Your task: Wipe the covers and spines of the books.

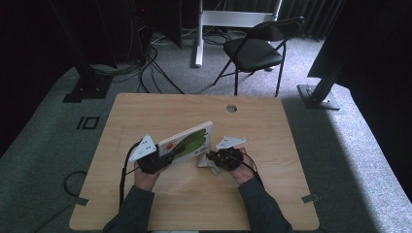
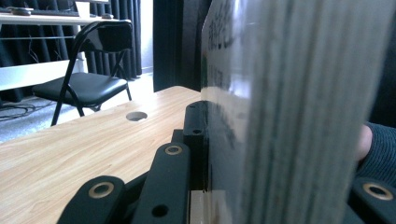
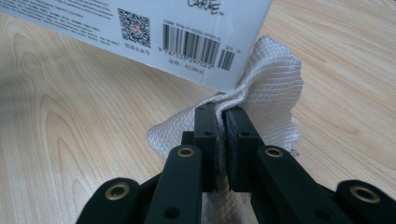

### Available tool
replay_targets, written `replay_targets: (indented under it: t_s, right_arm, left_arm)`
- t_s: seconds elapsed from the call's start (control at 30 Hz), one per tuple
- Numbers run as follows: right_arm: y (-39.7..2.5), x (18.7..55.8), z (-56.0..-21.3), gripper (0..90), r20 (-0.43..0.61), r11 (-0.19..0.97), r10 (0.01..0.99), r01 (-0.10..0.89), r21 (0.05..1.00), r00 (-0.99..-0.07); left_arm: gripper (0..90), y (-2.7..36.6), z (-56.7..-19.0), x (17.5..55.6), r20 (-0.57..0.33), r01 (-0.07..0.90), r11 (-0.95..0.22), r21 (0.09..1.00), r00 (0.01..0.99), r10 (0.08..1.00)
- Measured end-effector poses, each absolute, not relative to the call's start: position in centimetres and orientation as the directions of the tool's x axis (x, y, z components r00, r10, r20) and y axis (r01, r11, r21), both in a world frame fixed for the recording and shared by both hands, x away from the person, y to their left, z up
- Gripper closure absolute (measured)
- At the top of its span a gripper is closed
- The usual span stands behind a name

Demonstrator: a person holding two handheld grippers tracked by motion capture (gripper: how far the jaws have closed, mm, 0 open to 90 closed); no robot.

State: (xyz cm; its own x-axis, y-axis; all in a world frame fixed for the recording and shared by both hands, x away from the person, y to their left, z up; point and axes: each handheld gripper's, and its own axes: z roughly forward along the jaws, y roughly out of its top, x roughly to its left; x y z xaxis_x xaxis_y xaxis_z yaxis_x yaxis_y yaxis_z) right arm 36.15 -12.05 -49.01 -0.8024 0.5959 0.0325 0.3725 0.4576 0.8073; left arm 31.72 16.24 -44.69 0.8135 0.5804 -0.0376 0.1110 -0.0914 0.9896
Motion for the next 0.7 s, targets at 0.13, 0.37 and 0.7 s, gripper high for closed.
replay_targets:
  t_s: [0.13,0.37,0.7]
  right_arm:
    - [-12.0,36.1,-49.0,84.6,0.031,0.459,0.595,0.371,0.807,-0.803]
    - [-11.6,36.1,-49.1,84.6,0.026,0.466,0.587,0.364,0.806,-0.809]
    - [-10.9,35.7,-49.1,84.6,0.019,0.471,0.563,0.340,0.814,-0.826]
  left_arm:
    - [78.1,16.1,-44.7,31.9,-0.037,0.110,-0.091,0.990,0.812,0.582]
    - [78.0,15.8,-44.8,32.2,-0.041,0.114,-0.089,0.989,0.813,0.581]
    - [78.1,15.3,-44.8,32.4,-0.040,0.114,-0.091,0.989,0.812,0.583]
